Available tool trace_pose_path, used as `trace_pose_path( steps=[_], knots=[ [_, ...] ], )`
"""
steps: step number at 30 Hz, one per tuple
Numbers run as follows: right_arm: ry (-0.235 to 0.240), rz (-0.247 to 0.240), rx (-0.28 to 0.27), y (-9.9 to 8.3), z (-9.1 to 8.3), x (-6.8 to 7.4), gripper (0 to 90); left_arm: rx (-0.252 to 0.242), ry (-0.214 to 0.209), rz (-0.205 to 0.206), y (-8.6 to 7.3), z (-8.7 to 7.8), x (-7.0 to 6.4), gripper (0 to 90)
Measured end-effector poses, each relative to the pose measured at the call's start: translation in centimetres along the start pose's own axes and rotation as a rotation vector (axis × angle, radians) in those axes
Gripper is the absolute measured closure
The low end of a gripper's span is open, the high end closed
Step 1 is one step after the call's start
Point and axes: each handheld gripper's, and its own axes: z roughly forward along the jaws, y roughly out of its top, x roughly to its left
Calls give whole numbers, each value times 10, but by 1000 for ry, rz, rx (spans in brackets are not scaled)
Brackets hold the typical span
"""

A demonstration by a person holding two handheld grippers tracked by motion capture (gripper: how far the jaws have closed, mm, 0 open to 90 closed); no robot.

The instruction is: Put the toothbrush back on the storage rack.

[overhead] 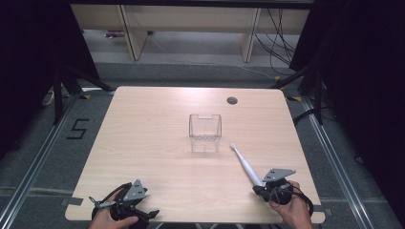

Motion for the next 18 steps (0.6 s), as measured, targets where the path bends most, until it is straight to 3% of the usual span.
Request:
trace_pose_path(
  steps=[2,3,6,8,13,14,17,18],
  knots=[
    [0,-14,13,-1,-2,-3,889,0,-1,-1,0,0,0,148],
    [0,15,25,-1,-4,-2,889,0,0,0,0,0,0,148],
    [-19,-5,4,-4,-3,-5,889,0,0,-1,0,0,0,148],
    [0,1,24,-4,-5,-6,889,0,0,-1,0,0,0,148],
    [-39,21,18,-7,-6,-8,889,0,0,-2,0,0,0,148],
    [-33,6,31,-7,-8,-9,887,0,0,-2,0,0,0,148],
    [-23,29,31,-8,-9,-9,881,10,-4,-3,0,0,1,148],
    [-29,6,18,-9,-9,-11,880,11,-5,-3,0,1,1,148]
  ],
)
